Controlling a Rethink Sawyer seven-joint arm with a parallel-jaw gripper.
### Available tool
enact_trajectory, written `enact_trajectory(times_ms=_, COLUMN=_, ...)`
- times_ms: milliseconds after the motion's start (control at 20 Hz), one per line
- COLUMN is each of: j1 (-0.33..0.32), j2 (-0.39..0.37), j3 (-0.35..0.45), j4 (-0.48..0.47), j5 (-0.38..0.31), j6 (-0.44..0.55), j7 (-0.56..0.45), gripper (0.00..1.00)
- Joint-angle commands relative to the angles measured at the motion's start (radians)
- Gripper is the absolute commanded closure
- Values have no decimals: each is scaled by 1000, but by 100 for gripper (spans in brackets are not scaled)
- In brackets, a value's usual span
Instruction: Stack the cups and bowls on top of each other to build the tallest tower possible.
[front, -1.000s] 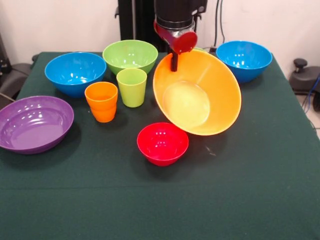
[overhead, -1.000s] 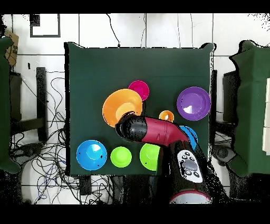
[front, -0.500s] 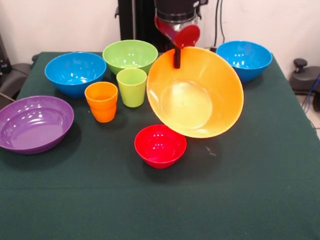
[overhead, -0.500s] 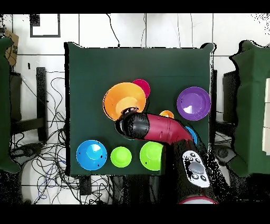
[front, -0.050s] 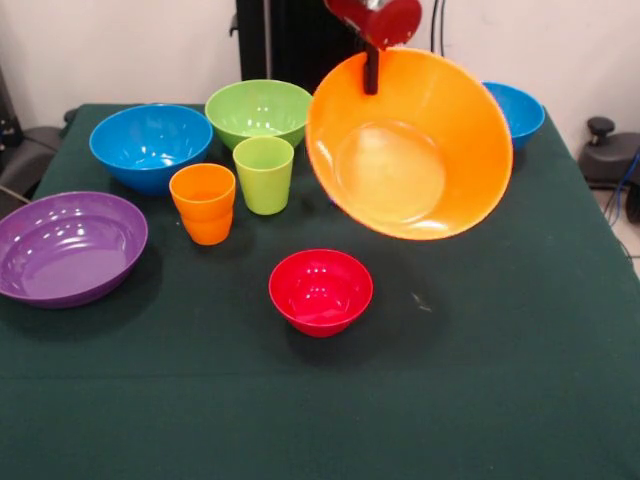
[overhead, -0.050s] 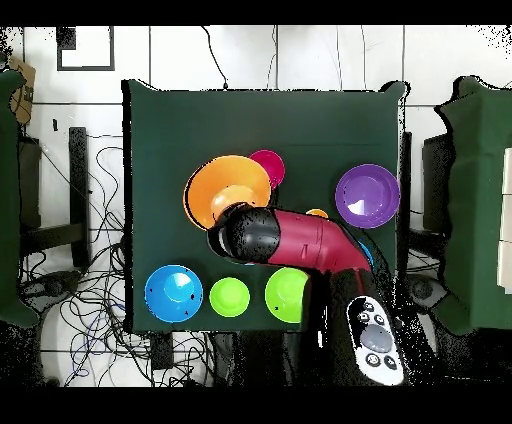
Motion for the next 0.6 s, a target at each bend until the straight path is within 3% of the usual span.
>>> enact_trajectory(times_ms=50, j1=-21, j2=11, j3=101, j4=-79, j5=-23, j6=83, j7=-145, gripper=100)
enact_trajectory(times_ms=400, j1=-15, j2=162, j3=69, j4=-165, j5=-139, j6=-95, j7=-139, gripper=100)
enact_trajectory(times_ms=600, j1=-35, j2=164, j3=82, j4=-165, j5=-151, j6=-95, j7=-155, gripper=100)
